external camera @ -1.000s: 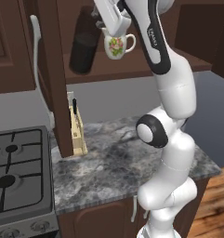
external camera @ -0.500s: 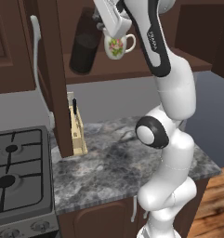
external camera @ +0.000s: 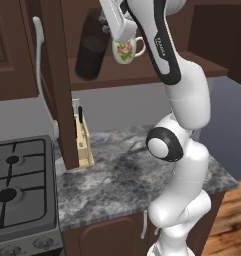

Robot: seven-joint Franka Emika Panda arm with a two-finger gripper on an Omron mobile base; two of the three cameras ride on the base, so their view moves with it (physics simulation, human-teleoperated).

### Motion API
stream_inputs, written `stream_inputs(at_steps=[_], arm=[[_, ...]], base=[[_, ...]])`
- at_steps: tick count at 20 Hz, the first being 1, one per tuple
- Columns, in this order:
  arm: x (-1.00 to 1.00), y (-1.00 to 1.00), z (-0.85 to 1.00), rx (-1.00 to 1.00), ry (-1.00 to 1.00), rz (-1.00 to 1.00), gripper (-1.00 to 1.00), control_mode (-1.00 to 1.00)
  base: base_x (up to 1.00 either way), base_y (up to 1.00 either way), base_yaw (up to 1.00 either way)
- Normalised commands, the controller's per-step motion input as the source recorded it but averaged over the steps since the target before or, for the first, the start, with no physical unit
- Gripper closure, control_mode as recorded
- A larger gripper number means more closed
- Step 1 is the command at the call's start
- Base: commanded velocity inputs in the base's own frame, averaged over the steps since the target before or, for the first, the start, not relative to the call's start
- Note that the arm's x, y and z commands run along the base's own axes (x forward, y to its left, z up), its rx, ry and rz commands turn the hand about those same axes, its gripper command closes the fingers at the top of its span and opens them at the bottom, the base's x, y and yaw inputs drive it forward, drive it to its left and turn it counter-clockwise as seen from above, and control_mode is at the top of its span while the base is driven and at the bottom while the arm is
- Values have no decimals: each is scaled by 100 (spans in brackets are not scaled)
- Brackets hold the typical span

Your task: Pick the jar and jar from the dining table and place them in the open cabinet. Close the cabinet after placing the objects.

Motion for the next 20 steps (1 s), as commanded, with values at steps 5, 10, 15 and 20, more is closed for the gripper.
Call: stream_inputs(at_steps=[5, 10, 15, 20], arm=[[25, 5, -8, -1, 10, -7, -100, -100], [25, 2, -5, 0, 12, -4, -100, -100], [14, 0, 0, 0, 12, 0, -100, -100], [32, 4, -5, 0, 16, 0, -100, -100]], base=[[0, 0, 0], [0, 0, 0], [0, 0, 0], [0, 0, 0]])
